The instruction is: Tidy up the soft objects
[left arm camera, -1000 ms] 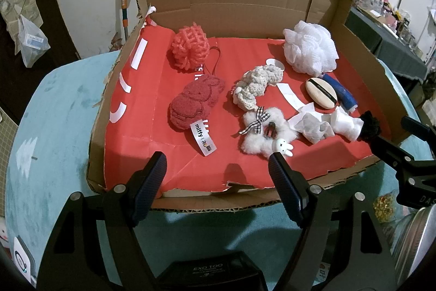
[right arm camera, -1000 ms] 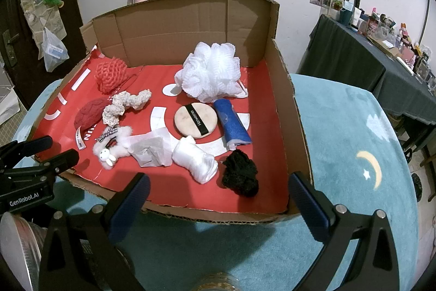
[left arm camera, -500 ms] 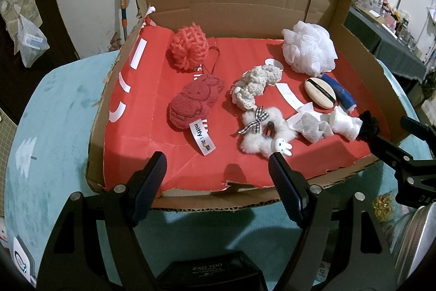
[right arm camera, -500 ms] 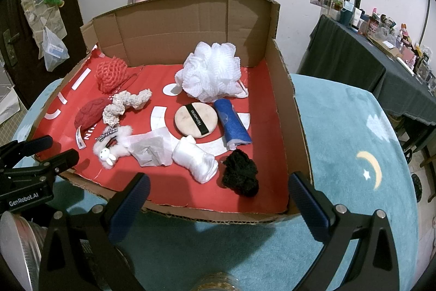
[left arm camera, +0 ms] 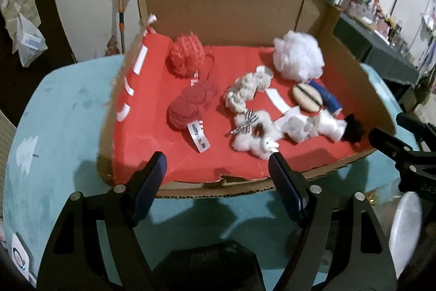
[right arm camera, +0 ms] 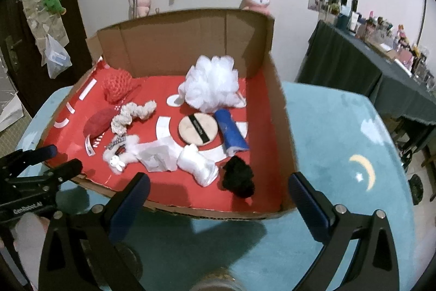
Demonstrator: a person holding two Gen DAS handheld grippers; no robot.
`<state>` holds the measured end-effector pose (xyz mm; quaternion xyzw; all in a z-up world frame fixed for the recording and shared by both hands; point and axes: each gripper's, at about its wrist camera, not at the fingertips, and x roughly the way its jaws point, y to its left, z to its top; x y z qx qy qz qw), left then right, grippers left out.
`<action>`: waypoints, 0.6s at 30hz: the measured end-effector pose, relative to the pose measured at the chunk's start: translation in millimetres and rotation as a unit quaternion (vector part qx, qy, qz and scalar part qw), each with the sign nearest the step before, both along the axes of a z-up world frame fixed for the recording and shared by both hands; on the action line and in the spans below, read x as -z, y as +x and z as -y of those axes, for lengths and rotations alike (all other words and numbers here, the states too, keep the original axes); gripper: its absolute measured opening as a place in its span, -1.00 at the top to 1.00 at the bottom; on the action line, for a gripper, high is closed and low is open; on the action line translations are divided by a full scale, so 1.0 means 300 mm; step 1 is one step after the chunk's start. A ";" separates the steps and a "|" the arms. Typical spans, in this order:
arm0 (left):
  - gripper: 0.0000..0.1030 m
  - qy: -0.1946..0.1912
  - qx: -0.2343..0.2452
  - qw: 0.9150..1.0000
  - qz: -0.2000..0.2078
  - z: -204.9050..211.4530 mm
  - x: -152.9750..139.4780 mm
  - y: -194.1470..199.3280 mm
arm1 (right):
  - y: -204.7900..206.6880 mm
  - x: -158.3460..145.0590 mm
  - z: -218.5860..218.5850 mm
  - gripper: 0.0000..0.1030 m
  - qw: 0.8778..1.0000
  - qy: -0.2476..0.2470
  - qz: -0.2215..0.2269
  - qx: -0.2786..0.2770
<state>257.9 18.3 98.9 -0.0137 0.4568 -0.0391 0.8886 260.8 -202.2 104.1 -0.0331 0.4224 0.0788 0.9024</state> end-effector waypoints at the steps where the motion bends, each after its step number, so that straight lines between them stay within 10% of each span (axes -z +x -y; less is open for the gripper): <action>1: -0.48 -0.002 -0.001 1.000 0.006 -0.002 -0.012 -0.009 | -0.007 -0.011 0.004 -1.00 1.000 0.000 0.004 0.001; 18: -0.90 -0.021 0.008 0.991 0.130 0.014 -0.232 -0.413 | -0.436 -0.247 0.050 -1.00 0.992 0.029 0.123 -0.028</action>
